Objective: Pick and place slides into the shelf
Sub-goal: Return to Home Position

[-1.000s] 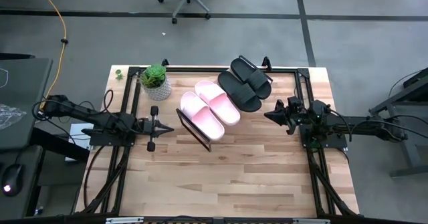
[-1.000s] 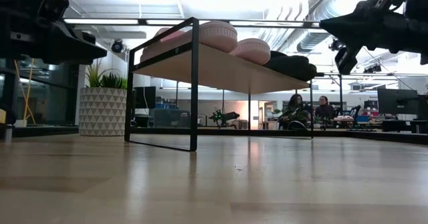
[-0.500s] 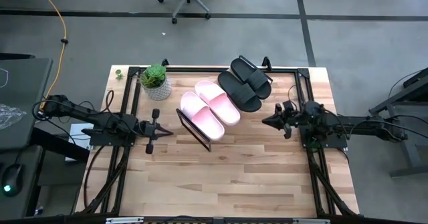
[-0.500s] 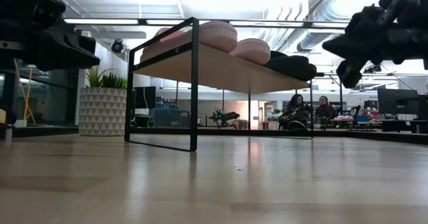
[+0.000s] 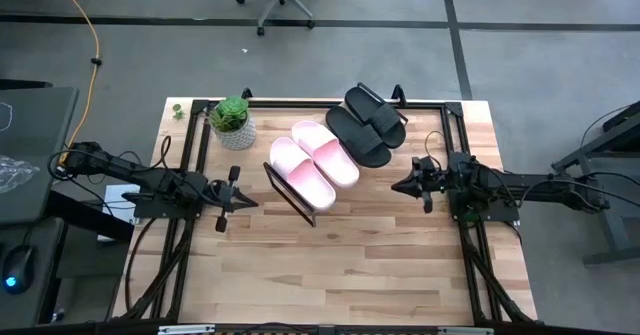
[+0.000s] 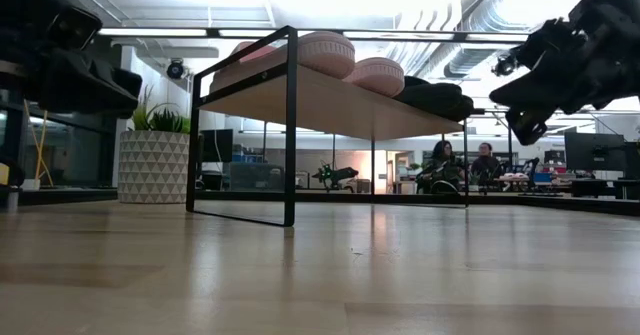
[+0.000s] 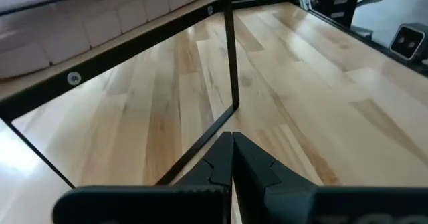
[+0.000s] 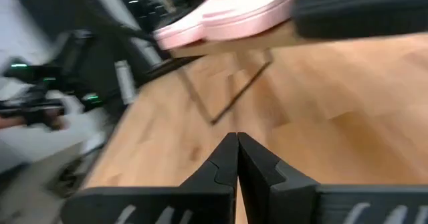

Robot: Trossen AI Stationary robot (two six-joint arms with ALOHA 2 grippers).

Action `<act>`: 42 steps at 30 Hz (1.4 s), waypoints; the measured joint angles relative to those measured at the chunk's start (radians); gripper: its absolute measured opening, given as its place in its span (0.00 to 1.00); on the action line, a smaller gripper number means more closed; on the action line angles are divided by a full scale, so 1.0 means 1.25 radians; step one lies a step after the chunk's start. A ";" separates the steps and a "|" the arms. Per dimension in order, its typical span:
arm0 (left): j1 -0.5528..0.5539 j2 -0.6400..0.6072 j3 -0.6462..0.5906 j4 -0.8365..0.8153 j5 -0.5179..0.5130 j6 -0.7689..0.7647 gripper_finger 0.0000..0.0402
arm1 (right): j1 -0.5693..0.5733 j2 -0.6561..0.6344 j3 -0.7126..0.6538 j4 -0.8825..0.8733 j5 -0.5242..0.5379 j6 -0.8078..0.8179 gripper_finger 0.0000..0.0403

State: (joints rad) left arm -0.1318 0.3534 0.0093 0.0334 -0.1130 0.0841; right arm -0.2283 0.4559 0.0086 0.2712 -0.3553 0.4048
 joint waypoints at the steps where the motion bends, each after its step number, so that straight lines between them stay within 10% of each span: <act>1: 0.000 0.000 0.000 0.000 0.000 -0.010 0.00 | 0.000 0.000 0.000 -0.004 0.023 -0.014 0.00; 8: 0.000 0.000 0.000 0.000 0.000 -0.072 0.00 | 0.000 0.000 0.000 -0.005 0.162 -0.102 0.00; 42: 0.000 0.000 0.000 0.001 -0.003 -0.072 0.00 | 0.000 -0.298 0.000 -0.115 0.293 -0.254 0.00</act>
State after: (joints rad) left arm -0.1316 0.3534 0.0097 0.0345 -0.1162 -0.0055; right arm -0.2283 0.0831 0.0082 0.1269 0.0114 0.0868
